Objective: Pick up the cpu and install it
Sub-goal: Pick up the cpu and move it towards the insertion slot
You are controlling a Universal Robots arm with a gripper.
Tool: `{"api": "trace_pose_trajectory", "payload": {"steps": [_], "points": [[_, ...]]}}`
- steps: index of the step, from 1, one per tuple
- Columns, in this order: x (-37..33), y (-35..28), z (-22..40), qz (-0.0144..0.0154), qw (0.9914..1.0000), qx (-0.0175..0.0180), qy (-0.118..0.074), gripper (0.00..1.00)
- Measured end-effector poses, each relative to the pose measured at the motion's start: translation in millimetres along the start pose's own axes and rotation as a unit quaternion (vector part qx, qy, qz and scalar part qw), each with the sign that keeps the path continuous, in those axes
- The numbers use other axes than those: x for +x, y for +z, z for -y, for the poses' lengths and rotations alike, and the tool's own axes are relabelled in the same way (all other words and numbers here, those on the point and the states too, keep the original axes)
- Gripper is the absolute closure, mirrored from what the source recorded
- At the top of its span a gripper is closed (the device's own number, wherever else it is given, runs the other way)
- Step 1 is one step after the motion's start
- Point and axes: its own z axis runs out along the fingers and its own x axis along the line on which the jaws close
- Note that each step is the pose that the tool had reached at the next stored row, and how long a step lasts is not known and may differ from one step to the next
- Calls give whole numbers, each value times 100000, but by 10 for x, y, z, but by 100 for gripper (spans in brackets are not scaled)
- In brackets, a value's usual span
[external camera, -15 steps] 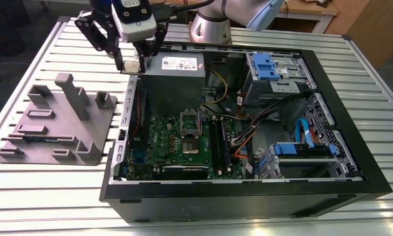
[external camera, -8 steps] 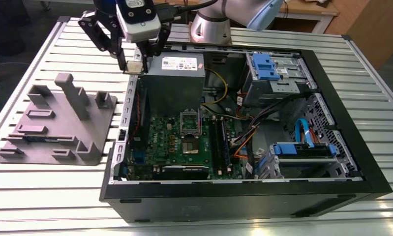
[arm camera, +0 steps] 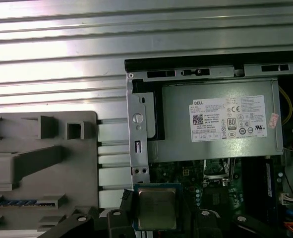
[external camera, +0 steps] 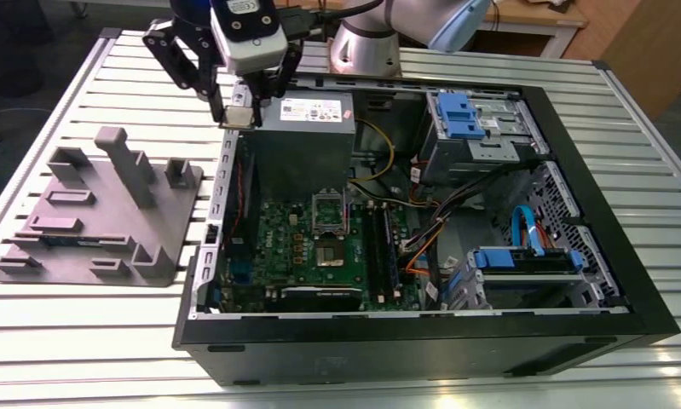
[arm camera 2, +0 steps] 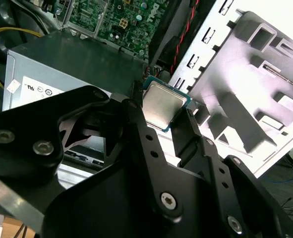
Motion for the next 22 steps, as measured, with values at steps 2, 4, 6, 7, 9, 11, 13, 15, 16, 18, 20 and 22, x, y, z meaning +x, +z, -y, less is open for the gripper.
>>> {"api": "trace_pose_trajectory", "payload": {"steps": [2, 4, 6, 7, 9, 11, 13, 15, 16, 18, 20, 22], "points": [[-15, 0, -1, 0, 100000, 1, 0, 53], [-29, 0, -2, 3, 100000, 0, -1, 53], [-43, 0, -3, 1, 100000, 0, 1, 53], [-51, 0, -4, 0, 100000, 0, 0, 53], [-66, 0, -5, -1, 100000, 2, -2, 53], [-80, 1, -6, 2, 100000, -4, 2, 53], [-95, 1, -7, 2, 100000, -1, 3, 53], [-109, 0, -9, -1, 100000, 2, 3, 53], [-116, 1, -9, 2, 100000, -1, 2, 53], [-130, 1, -10, 2, 100000, -1, 3, 53], [-145, 1, -11, 1, 100000, 1, 1, 53], [-160, 1, -13, 1, 100000, 1, 1, 53]]}}
